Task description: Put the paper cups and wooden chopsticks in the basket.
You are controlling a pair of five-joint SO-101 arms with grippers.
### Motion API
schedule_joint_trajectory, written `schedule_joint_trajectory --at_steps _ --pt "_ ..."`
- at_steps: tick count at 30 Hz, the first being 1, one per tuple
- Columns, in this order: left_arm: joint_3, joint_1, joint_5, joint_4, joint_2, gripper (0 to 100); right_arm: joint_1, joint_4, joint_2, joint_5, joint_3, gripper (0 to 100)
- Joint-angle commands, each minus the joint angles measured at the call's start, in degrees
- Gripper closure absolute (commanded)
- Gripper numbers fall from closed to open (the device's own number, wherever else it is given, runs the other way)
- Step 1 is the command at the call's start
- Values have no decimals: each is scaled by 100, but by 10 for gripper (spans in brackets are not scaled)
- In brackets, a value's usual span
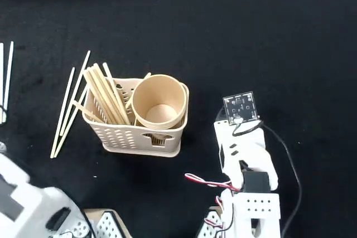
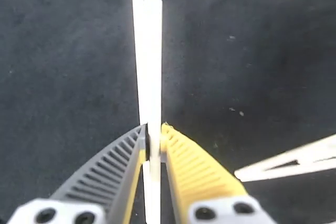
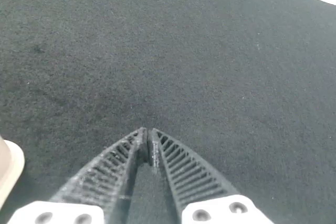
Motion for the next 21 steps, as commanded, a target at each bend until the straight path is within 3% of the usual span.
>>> schedule_joint_trajectory --at_steps 1,9,21 --pt "400 110 167 -18 -1240 970 -26 0 -48 70 -84 985" --pt "752 -277 132 -299 -1389 970 -26 0 -48 70 -92 985" --pt "374 -391 -114 -1011 404 970 -26 0 -48 70 -92 985"
